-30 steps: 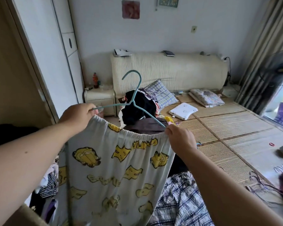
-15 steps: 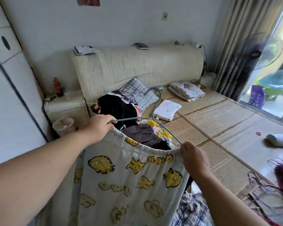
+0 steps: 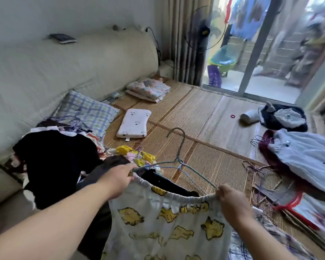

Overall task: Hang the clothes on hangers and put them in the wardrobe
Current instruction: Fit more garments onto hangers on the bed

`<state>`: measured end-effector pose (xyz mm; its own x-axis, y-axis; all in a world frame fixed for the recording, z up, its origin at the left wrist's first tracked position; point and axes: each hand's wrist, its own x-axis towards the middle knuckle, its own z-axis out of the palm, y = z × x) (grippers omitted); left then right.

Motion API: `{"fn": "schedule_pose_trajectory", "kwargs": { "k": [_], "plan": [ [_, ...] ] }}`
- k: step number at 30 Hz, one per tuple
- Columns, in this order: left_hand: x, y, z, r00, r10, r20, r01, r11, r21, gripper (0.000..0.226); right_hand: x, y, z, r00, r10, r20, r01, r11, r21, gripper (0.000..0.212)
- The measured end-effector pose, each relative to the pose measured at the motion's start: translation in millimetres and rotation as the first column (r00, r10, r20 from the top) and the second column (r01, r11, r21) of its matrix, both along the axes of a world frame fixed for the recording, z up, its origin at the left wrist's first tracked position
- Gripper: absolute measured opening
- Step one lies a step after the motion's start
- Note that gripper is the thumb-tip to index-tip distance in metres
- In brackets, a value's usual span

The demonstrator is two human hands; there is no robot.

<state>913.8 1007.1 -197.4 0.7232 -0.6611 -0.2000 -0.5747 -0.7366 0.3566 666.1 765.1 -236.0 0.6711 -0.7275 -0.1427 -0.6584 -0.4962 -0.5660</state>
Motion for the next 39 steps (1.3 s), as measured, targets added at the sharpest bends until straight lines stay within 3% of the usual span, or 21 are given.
{"fn": "schedule_pose_trajectory", "kwargs": {
  "k": [7, 15, 19, 22, 25, 28, 33, 39],
  "plan": [
    [95, -49, -89, 0.995, -0.071, -0.068, 0.078, 0.992, 0.098, 0.031, 62, 0, -81, 0.965, -0.161, -0.206, 0.166, 0.986, 0.006, 0.026],
    [153, -106, -219, 0.964, -0.167, -0.209, 0.210, 0.956, 0.204, 0.037, 124, -33, -189, 0.856, -0.159, -0.492, 0.233, 0.968, 0.092, 0.016],
    [167, -137, -258, 0.958, -0.225, -0.178, 0.264, 0.933, 0.244, 0.041, 140, -49, -228, 0.841, -0.174, -0.512, 0.281, 0.950, 0.139, 0.013],
    [170, -153, -276, 0.955, -0.259, -0.142, 0.292, 0.906, 0.307, 0.060, 150, -51, -249, 0.891, -0.223, -0.396, 0.343, 0.902, 0.263, 0.038],
    [148, -154, -282, 0.928, -0.300, -0.222, 0.362, 0.868, 0.340, 0.081, 147, -42, -256, 0.909, -0.192, -0.369, 0.304, 0.913, 0.273, 0.064],
    [107, -156, -273, 0.880, -0.395, -0.264, 0.459, 0.850, 0.258, 0.089, 126, -30, -249, 0.927, -0.202, -0.317, 0.296, 0.911, 0.286, 0.071],
    [34, -176, -247, 0.802, -0.545, -0.242, 0.582, 0.805, 0.116, 0.079, 56, -19, -216, 0.934, -0.241, -0.264, 0.306, 0.921, 0.243, 0.074],
    [-80, -204, -235, 0.696, -0.685, -0.215, 0.711, 0.700, 0.071, 0.068, -60, -22, -188, 0.915, -0.256, -0.313, 0.306, 0.944, 0.121, 0.072]
  ]
}}
